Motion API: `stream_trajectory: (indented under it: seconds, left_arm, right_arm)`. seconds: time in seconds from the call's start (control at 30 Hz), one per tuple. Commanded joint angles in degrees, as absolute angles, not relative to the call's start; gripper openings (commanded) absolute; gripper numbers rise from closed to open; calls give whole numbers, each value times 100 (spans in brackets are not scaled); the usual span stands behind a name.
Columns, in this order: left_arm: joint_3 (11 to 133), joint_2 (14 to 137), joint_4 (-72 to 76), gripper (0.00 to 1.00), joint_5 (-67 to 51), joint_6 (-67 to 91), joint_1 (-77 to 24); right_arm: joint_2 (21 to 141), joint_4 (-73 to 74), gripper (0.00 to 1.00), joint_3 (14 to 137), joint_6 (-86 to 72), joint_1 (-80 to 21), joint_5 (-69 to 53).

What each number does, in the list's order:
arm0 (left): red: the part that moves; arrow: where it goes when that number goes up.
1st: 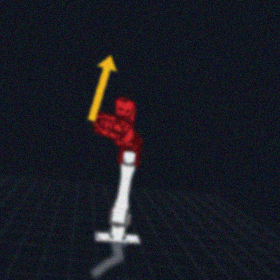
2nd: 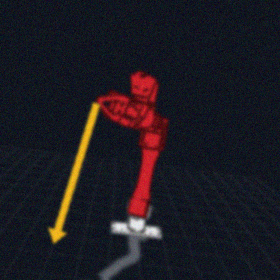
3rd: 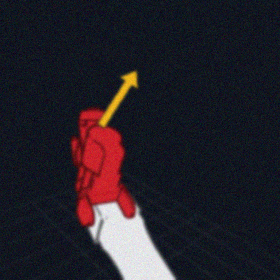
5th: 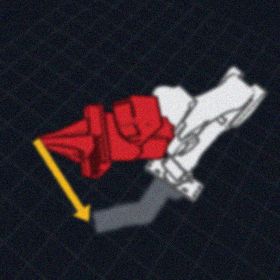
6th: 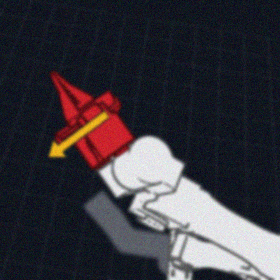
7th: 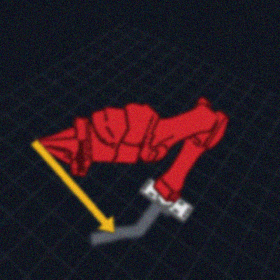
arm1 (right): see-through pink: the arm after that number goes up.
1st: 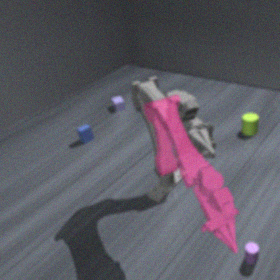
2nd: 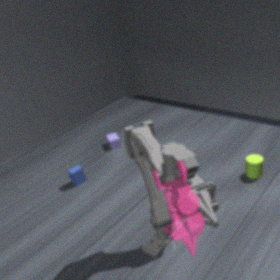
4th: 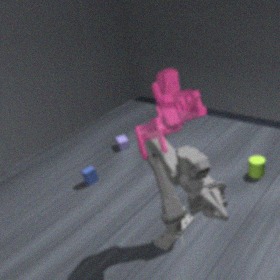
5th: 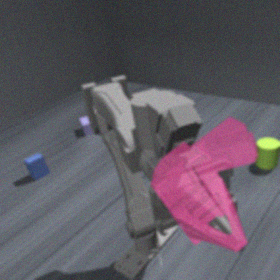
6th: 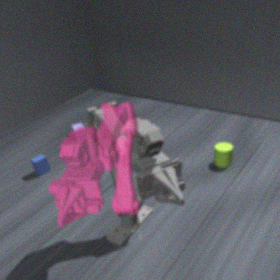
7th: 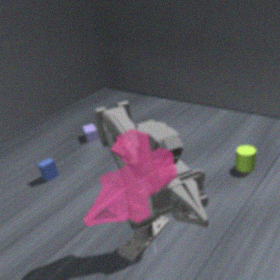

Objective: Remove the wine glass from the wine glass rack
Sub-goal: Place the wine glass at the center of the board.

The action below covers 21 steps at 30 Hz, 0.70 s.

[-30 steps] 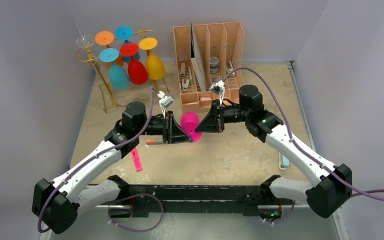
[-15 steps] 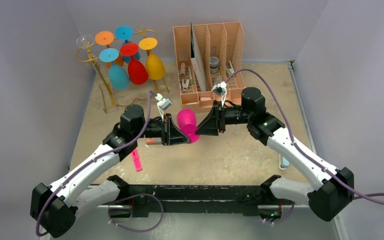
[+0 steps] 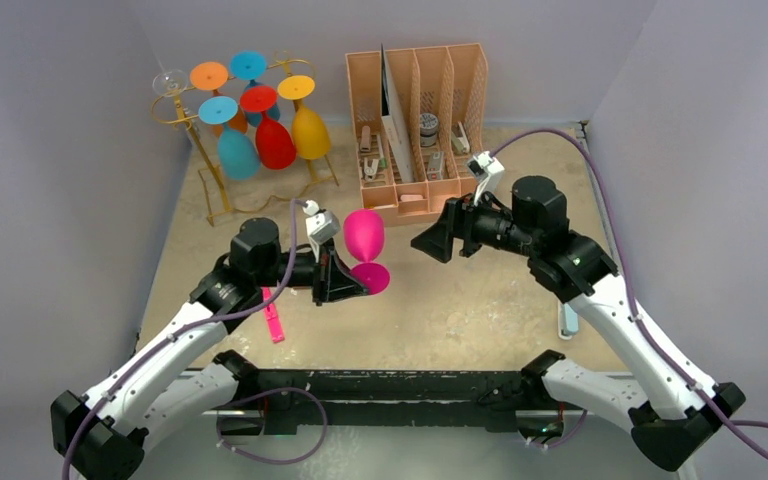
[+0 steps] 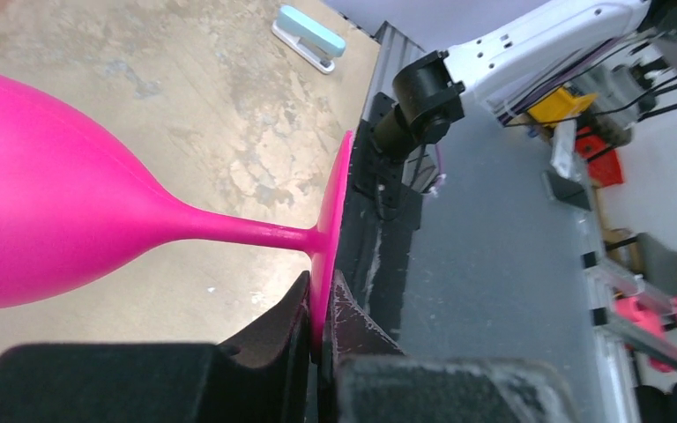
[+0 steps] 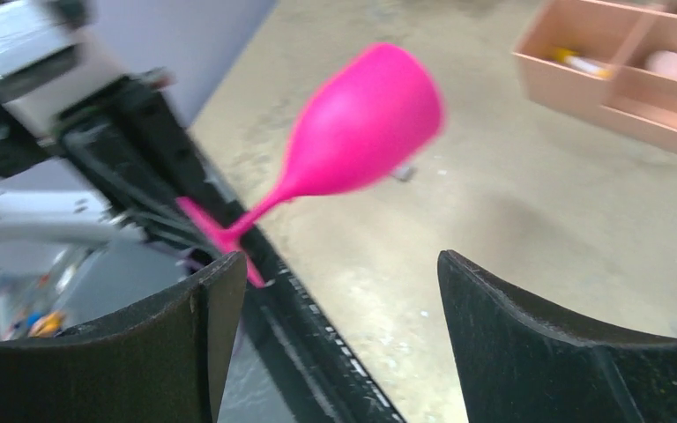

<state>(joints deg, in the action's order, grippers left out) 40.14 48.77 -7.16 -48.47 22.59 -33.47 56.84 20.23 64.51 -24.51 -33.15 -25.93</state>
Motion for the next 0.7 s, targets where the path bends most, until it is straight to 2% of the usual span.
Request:
stream_trajectory:
  seconds: [0.0, 0.3, 0.4, 0.47, 0.67]
  left_arm:
    - [4039, 4556, -1027, 0, -4550, 1043, -3360]
    - [4096, 3837, -1713, 0, -4338, -706, -3365]
    - [4072, 3666, -1960, 0, -4454, -1444, -3358]
    - [4049, 3571, -2046, 0, -4496, -1722, -3366]
    - [4089, 3328, -2596, 0, -4720, -3013, -3359]
  right_arm:
    - [5527, 2614, 82, 6281, -2158, -3331, -920]
    - [5616, 2637, 83, 6255, -2043, -3331, -761]
    - [5719, 2619, 85, 6373, -2046, -3331, -1047]
    - [5840, 2684, 91, 6550, -2113, -3330, -1341]
    - [6491, 2931, 92, 7377, -2008, -3323, -2597]
